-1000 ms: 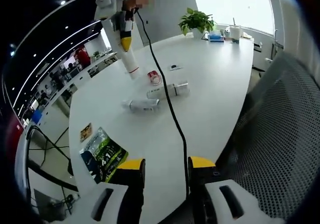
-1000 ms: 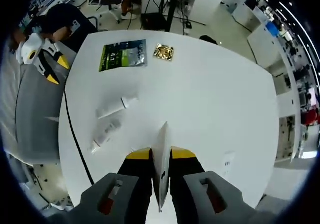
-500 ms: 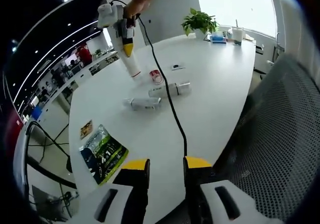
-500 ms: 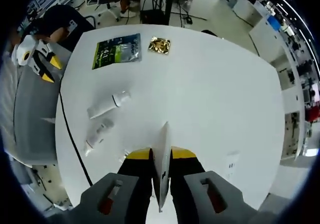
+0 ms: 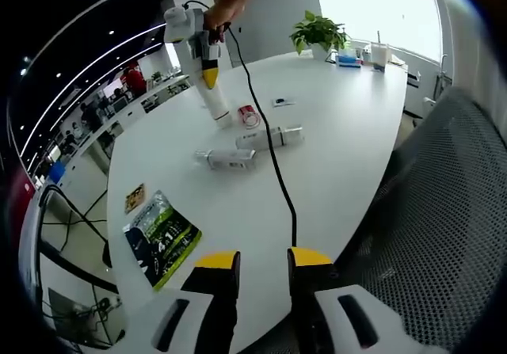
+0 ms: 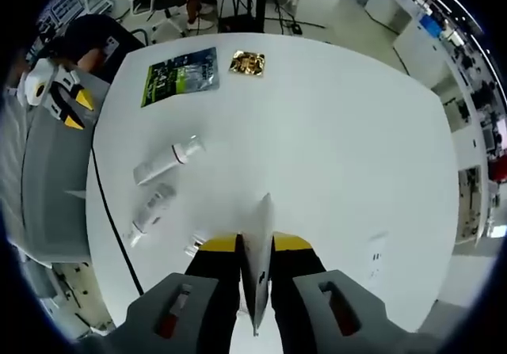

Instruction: Arrange the skincare products in the storage area until every visible bottle or jar stands upright without overlapping.

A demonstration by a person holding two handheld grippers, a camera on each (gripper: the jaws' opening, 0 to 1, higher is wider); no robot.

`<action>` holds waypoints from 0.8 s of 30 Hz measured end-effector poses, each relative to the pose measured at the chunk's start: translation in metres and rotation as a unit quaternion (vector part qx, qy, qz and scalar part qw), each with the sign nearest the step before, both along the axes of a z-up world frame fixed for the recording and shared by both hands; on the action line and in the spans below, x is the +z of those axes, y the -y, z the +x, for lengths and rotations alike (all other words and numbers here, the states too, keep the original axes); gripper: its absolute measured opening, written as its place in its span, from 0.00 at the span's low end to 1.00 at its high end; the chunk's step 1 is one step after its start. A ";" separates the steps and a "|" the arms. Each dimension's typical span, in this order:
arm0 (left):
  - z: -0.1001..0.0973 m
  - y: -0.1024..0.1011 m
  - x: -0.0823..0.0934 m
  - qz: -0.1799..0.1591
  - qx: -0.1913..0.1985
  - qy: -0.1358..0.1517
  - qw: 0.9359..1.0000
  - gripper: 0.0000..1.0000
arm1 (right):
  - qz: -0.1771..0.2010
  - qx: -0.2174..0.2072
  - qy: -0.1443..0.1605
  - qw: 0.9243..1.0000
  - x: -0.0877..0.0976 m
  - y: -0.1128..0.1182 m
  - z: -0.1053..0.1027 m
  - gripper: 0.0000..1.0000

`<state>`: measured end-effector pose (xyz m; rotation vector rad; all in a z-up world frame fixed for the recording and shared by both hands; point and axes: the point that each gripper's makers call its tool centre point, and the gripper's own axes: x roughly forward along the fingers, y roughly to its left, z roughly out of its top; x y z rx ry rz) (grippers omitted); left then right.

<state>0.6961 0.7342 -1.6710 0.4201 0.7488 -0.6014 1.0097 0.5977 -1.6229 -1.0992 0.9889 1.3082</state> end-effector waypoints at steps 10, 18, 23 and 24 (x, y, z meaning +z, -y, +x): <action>-0.001 0.000 -0.002 0.002 -0.003 -0.004 1.000 0.24 | 0.015 0.000 -0.001 1.000 0.000 0.007 0.003 0.13; -0.001 0.000 -0.002 0.001 -0.002 -0.005 1.000 0.24 | 0.025 0.002 -0.022 0.999 -0.001 0.004 -0.001 0.16; -0.001 0.000 -0.002 0.001 -0.001 -0.004 1.000 0.24 | 0.038 -0.002 -0.012 0.999 0.002 0.002 0.002 0.14; -0.001 0.000 -0.002 0.001 -0.001 -0.004 1.000 0.24 | 0.042 -0.005 -0.010 0.999 0.003 0.001 0.002 0.17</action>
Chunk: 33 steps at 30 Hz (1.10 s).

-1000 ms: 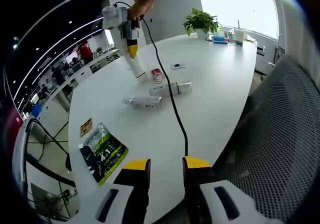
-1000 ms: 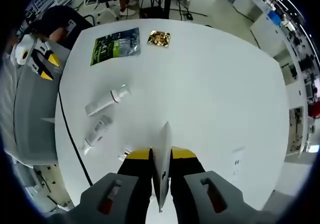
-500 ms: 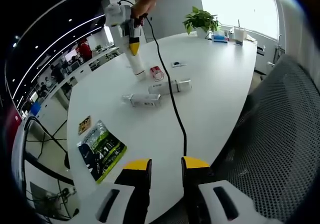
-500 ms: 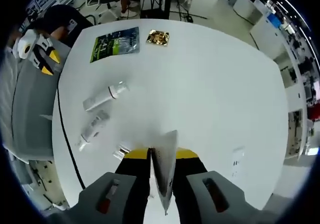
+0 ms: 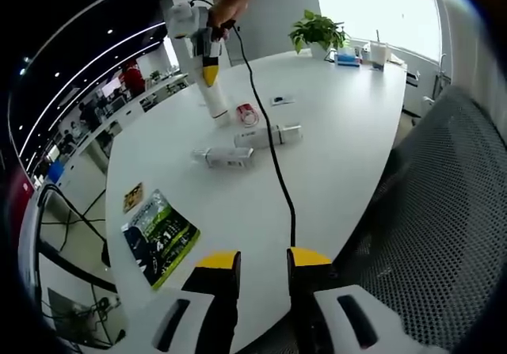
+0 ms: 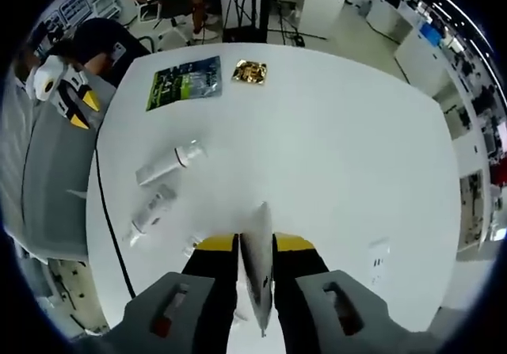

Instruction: Arrange the skincare products in the storage area until every visible bottle or jar stands upright without overlapping.

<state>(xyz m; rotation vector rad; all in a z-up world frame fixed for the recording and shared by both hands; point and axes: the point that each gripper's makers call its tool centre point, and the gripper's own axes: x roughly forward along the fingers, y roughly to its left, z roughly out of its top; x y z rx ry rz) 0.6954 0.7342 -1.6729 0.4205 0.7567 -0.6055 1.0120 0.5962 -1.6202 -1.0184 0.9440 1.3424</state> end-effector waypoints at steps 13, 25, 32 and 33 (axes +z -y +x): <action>0.000 0.002 0.001 -0.002 -0.007 0.003 1.000 0.24 | 0.083 -0.103 0.043 0.990 0.047 0.004 0.006 0.53; -0.001 0.012 0.011 -0.006 -0.040 0.033 0.999 0.25 | 0.246 -0.256 0.129 0.926 0.136 0.046 -0.049 0.79; -0.005 0.013 0.008 -0.003 -0.047 0.020 0.999 0.23 | 0.311 -0.333 0.136 0.880 0.155 0.080 -0.093 0.88; -0.005 0.013 0.008 -0.002 -0.048 0.022 0.999 0.23 | 0.322 -0.338 0.135 0.874 0.156 0.083 -0.104 0.88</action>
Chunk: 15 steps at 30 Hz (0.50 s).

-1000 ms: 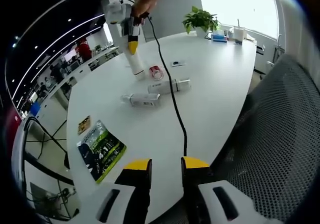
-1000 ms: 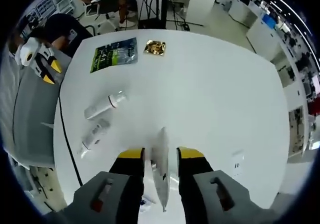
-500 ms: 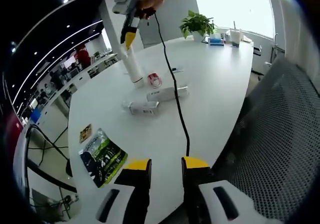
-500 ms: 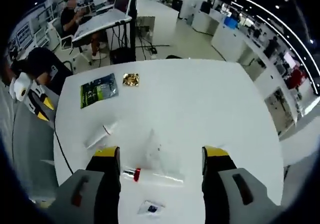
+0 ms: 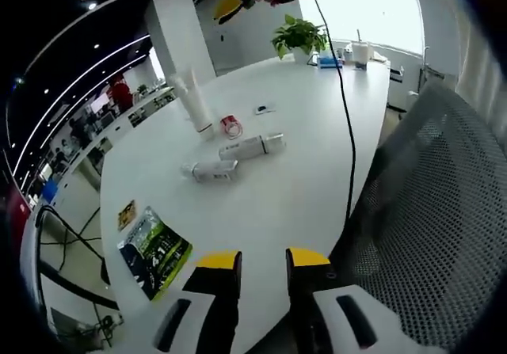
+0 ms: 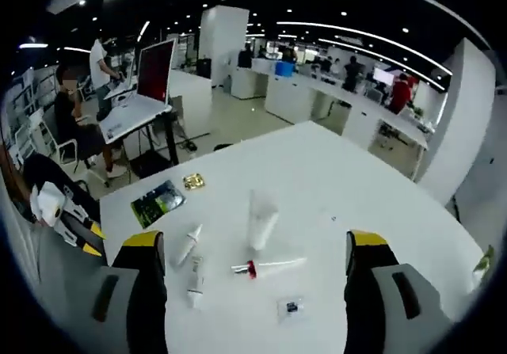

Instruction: Arrange the skincare products in the storage area until every visible bottle or jar stands upright without overlapping.

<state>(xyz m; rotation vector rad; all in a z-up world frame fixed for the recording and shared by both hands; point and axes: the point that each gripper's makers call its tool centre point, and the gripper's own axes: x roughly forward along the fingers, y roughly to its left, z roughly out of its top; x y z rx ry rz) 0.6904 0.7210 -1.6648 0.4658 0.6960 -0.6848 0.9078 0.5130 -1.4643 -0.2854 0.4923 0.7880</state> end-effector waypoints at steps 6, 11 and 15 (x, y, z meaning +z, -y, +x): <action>0.000 0.000 -0.001 0.003 -0.002 -0.001 1.000 0.23 | 0.072 -0.055 -0.006 0.996 -0.008 0.016 -0.039 0.92; -0.004 -0.001 -0.008 0.013 -0.006 -0.021 1.000 0.23 | 0.133 -0.105 -0.026 0.985 -0.020 0.030 -0.057 0.97; -0.003 -0.005 -0.010 0.022 0.003 -0.028 0.999 0.24 | 0.180 -0.123 -0.029 0.975 -0.019 0.036 -0.068 0.97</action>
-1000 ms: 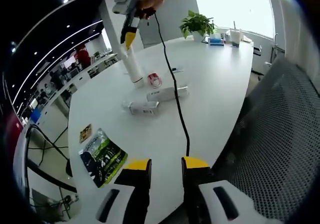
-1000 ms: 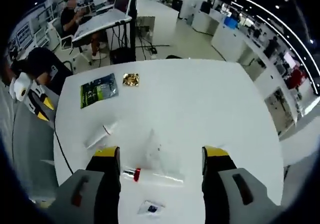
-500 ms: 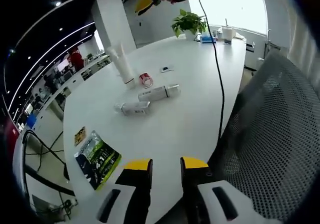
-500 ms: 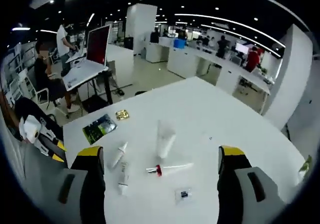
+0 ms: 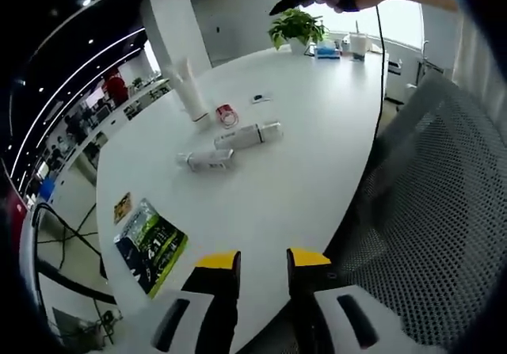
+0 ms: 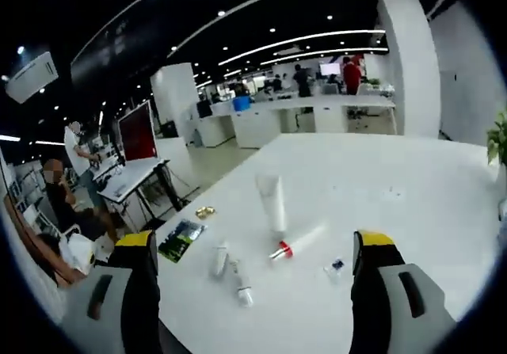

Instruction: Arrange the skincare products in the storage area until every visible bottle or jar stands upright without overlapping.

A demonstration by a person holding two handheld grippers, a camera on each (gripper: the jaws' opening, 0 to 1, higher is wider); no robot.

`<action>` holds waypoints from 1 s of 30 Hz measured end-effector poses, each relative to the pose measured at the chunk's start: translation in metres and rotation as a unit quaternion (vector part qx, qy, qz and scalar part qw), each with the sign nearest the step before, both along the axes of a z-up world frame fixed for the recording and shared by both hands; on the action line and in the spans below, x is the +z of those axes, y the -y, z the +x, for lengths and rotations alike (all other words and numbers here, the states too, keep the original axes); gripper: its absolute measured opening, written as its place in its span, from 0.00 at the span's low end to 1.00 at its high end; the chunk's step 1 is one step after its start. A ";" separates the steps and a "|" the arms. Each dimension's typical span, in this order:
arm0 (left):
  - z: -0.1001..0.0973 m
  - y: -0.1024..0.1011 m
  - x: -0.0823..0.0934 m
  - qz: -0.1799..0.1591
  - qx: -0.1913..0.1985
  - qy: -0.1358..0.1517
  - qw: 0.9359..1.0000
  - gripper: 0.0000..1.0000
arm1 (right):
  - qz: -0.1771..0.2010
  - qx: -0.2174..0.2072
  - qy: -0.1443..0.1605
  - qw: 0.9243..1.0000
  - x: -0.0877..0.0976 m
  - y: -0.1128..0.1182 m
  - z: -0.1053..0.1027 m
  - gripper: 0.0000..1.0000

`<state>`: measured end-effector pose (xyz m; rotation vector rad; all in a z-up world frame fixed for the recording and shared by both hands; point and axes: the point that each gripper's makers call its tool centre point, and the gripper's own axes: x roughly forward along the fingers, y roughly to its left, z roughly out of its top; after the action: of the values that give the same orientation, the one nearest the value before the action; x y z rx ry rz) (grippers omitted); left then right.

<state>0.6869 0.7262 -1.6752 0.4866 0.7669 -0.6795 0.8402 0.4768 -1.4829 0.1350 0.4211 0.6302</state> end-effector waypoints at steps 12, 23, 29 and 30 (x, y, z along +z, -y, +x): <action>0.002 -0.004 -0.002 0.009 0.011 -0.001 1.000 0.27 | 0.008 0.014 0.002 1.000 -0.041 -0.009 -0.031 0.93; -0.006 -0.007 -0.016 0.019 0.010 -0.038 0.999 0.27 | -0.105 0.051 -0.015 0.993 -0.087 0.022 0.011 0.87; -0.011 -0.013 -0.025 0.039 0.009 -0.059 0.997 0.26 | -0.196 0.100 -0.014 0.975 -0.107 0.023 0.040 0.85; -0.010 -0.013 -0.022 0.030 0.014 -0.053 0.998 0.26 | -0.224 0.121 -0.014 0.967 -0.114 0.022 0.045 0.84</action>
<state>0.6770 0.7388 -1.6977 0.4960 0.8948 -0.6612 0.8855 0.4548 -1.5973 -0.3440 0.6032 0.7579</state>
